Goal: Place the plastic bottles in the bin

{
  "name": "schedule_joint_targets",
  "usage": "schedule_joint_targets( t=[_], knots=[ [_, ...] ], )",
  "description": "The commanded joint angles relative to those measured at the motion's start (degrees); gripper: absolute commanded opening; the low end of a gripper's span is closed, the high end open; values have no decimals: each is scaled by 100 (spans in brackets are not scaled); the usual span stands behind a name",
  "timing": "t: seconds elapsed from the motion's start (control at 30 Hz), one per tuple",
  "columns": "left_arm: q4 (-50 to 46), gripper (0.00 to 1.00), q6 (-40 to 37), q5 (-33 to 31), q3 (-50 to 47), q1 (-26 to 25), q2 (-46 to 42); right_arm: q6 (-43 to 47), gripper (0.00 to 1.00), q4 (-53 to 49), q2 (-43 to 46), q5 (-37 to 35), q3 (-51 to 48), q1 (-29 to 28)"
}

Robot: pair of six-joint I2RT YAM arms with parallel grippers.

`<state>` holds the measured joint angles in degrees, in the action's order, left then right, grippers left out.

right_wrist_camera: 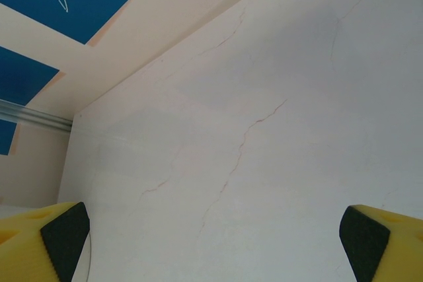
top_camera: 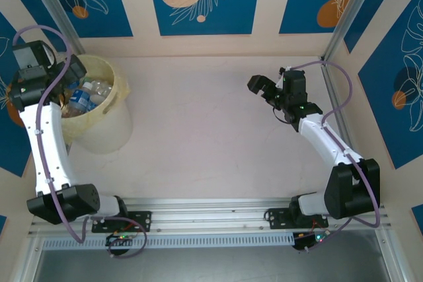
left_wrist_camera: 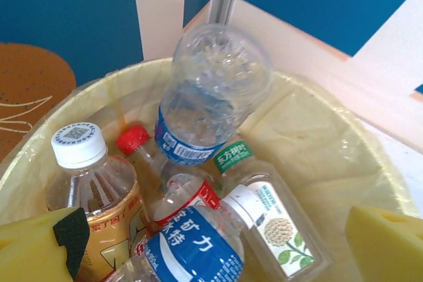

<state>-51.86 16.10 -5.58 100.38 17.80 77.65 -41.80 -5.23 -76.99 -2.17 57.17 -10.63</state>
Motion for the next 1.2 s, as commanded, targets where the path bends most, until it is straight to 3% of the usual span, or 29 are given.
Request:
schedule_joint_targets(
  t=[0.0,0.23,0.37,0.5,0.8,0.9,1.0,1.17],
  knots=[
    [244,100,72,517,-222,-412,-483,144,99,-30,311,-341,-31,-46],
    [3027,100,370,2789,-2307,-1776,-1903,334,99,195,945,-1132,-539,-29],
    [4137,100,510,3441,-3274,-2424,-2161,593,99,243,1365,-1636,-872,7],
    [5328,100,317,2981,-4742,-2874,-2423,1007,99,527,1889,-2158,-1467,118],
    [6684,100,-730,977,-7165,-2882,-2777,2273,99,1236,2080,-2515,-2581,679],
    [6973,100,-1272,393,-7550,-2816,-2478,2343,99,1813,1778,-2345,-2984,970],
    [7594,100,-1709,194,-7926,-2669,-2030,2368,99,1947,1254,-1970,-3015,1203],
    [8498,100,-1735,442,-8118,-2277,-803,2807,99,2710,242,-1059,-2973,1331]
  ],
)
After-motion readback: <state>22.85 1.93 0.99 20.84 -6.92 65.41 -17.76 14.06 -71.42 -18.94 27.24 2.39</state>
